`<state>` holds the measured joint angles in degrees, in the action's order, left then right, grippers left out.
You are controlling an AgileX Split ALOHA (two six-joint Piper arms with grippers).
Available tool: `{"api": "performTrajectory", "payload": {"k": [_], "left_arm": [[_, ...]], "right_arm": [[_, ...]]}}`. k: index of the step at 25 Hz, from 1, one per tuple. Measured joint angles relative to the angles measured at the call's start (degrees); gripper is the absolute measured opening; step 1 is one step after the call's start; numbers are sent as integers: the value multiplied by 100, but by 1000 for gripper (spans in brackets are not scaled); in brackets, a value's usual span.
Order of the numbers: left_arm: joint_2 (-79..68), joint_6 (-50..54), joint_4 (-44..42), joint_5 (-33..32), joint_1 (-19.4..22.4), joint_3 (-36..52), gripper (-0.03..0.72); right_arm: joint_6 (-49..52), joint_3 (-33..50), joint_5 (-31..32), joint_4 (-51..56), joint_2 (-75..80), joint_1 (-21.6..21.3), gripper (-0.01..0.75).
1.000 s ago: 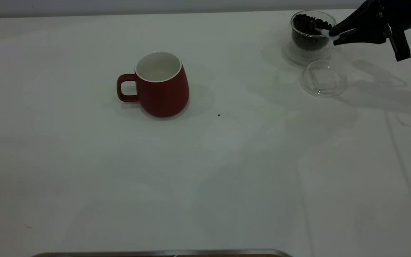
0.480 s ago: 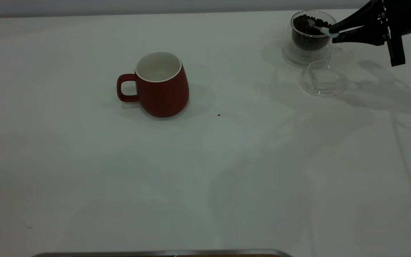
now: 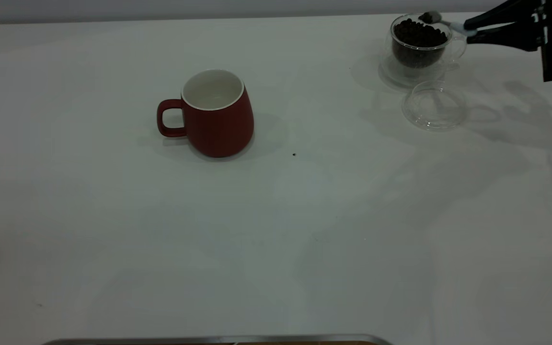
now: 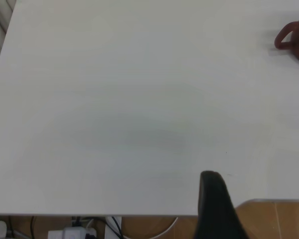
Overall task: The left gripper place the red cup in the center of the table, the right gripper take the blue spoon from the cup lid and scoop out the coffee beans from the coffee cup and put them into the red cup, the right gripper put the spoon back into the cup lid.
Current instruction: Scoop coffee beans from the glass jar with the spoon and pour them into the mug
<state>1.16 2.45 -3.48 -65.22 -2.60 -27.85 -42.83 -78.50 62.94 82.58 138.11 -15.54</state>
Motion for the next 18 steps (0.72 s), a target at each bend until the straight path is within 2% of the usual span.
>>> {"api": "performTrajectory", "payload": {"k": [12,18], "left_arm": [[0,-14,0,0,0,0,515],[0,-14,0,0,0,0,515]], "right_arm": [[-312,0,255,58,0,-51,103],[-388,0,255,32,0,92,103]]}}
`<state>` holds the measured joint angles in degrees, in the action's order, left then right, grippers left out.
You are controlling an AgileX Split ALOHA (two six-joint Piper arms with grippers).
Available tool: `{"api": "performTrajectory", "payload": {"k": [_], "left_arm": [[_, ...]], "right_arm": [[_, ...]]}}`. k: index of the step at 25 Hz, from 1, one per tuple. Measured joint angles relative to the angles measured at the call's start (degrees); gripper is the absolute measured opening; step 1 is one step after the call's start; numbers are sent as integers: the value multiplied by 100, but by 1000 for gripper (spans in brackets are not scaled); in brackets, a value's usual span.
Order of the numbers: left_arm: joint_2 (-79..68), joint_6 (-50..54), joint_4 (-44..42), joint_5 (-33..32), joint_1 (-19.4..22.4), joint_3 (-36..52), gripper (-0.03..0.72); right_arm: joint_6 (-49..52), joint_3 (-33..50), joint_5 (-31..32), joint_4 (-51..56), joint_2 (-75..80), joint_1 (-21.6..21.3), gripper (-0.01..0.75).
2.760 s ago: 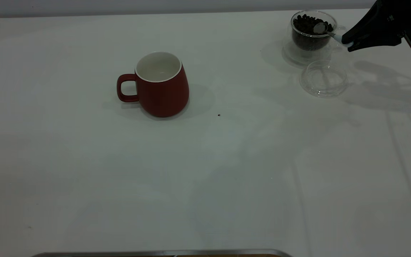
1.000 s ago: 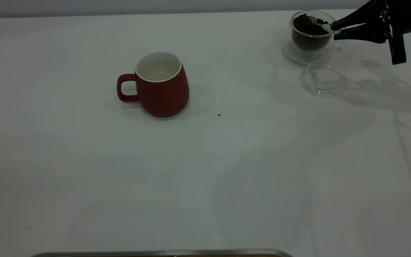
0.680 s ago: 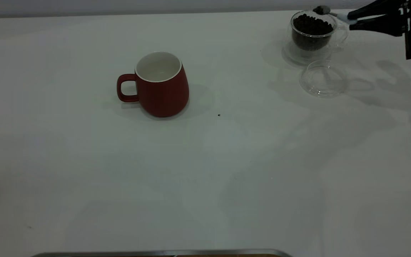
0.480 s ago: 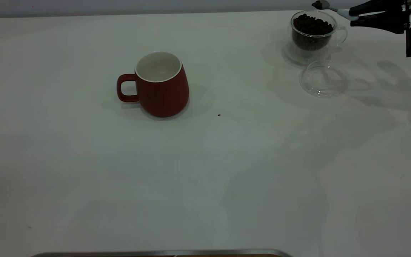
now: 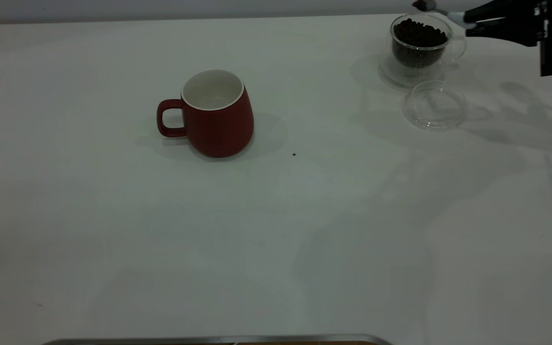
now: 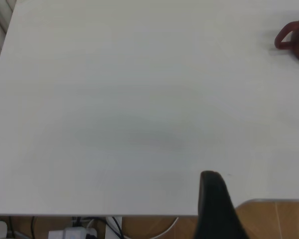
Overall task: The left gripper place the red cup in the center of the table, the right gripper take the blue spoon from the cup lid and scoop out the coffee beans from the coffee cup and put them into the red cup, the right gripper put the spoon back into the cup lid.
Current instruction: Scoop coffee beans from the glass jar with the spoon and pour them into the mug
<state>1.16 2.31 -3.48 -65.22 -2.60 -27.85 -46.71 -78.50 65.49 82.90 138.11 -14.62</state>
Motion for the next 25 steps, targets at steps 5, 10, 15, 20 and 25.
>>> {"api": "performTrajectory", "payload": {"k": [5,10,15,20,25], "left_arm": [[0,0,0,0,0,0,515],[0,0,0,0,0,0,515],[0,5,0,0,0,0,515],[0,17,0,0,0,0,515],[0,17,0,0,0,0,515]], "right_arm": [[-27,0,0,-31,0,393,103],[-83,0,6,-121,0,811,103],[-97,0,13,-140,0,1201,103],[-97,0,13,-145,0,1615,103],[-97,0,13,-139,0,1990,103]]}}
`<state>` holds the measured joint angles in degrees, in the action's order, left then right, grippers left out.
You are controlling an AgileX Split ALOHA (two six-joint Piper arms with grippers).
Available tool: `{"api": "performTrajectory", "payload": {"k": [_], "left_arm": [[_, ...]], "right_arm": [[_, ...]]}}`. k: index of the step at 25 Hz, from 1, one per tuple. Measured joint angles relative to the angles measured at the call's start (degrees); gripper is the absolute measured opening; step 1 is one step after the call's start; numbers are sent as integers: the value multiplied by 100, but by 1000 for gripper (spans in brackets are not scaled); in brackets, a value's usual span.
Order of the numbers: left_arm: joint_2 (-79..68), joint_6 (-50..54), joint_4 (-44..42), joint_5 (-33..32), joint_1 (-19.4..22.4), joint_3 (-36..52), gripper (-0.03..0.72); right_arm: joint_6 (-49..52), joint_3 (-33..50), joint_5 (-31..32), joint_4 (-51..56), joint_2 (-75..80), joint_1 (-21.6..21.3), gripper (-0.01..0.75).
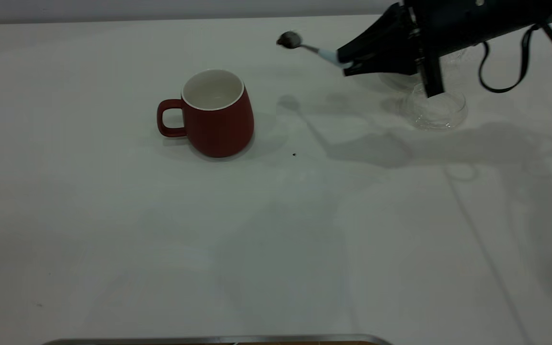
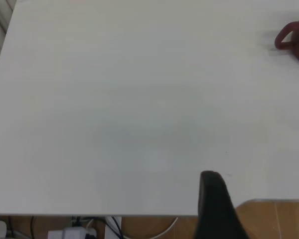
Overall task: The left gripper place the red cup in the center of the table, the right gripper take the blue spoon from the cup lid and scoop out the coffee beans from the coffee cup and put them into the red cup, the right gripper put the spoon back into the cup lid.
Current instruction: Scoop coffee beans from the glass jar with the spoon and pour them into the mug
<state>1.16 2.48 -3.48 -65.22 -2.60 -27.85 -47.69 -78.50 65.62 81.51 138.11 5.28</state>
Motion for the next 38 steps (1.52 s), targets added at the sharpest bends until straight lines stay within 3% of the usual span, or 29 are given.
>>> {"api": "performTrajectory", "payload": {"k": [12,21,38], "left_arm": [[0,0,0,0,0,0,515],[0,0,0,0,0,0,515],[0,-18,0,0,0,0,515]], "right_arm": [[0,0,0,-6,0,715,103],[-12,0,-18,-48,0,957,103],[-873,0,-1219,-388,0,1178,103]]}}
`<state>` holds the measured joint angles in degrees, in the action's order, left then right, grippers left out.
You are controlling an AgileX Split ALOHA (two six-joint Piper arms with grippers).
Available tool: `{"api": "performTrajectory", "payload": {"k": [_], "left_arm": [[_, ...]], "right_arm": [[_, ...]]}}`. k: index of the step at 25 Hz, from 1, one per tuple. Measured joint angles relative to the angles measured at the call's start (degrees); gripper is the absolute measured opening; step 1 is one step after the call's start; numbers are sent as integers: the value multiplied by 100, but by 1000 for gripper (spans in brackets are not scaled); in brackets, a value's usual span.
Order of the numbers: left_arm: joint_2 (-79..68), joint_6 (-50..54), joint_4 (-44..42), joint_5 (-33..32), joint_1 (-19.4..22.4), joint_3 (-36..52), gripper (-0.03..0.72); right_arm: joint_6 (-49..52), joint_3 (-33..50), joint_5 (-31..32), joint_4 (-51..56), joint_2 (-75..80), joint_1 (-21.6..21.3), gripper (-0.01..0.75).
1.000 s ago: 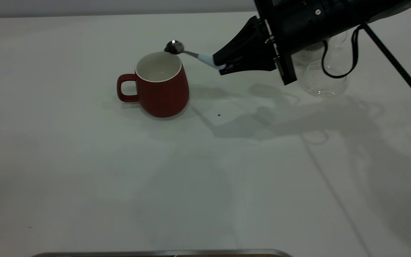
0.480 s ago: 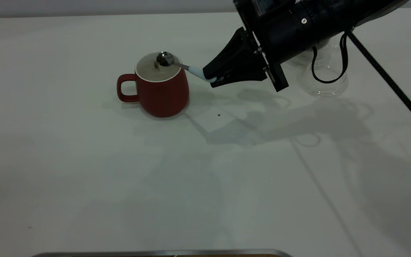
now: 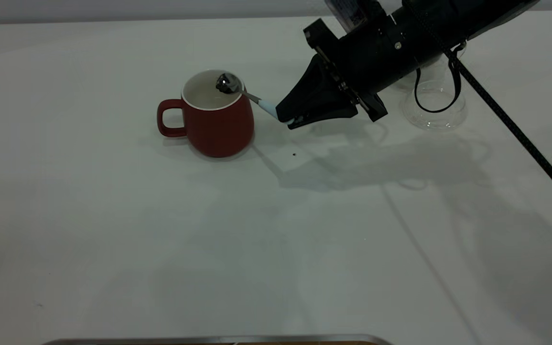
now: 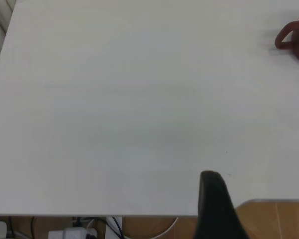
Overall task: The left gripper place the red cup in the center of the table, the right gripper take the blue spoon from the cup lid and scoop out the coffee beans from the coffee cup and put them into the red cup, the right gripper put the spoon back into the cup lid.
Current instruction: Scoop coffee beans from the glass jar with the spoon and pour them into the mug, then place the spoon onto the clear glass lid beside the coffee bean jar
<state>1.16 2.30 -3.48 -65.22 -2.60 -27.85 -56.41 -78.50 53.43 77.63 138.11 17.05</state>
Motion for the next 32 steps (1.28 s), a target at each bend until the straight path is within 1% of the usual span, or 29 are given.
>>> {"api": "performTrajectory", "payload": {"k": [6,13,15,19,23,27,32], "left_arm": [[0,0,0,0,0,0,515],[0,5,0,0,0,0,515],[0,5,0,0,0,0,515],[0,17,0,0,0,0,515],[0,17,0,0,0,0,515],[0,17,0,0,0,0,515],[0,17,0,0,0,0,515]], "right_arm": [[-327,0,-241,-319,-92,68,103],[-379,0,-461,-699,-292,68,103],[-379,0,-366,-667,-303,68,103],[-374,0,104,-345,-321,17,103],[-370,0,607,-62,-338,-171,103],[-295,0,947,87,-343,-486,103],[95,0,1174,46,-343,-1136,103]]}}
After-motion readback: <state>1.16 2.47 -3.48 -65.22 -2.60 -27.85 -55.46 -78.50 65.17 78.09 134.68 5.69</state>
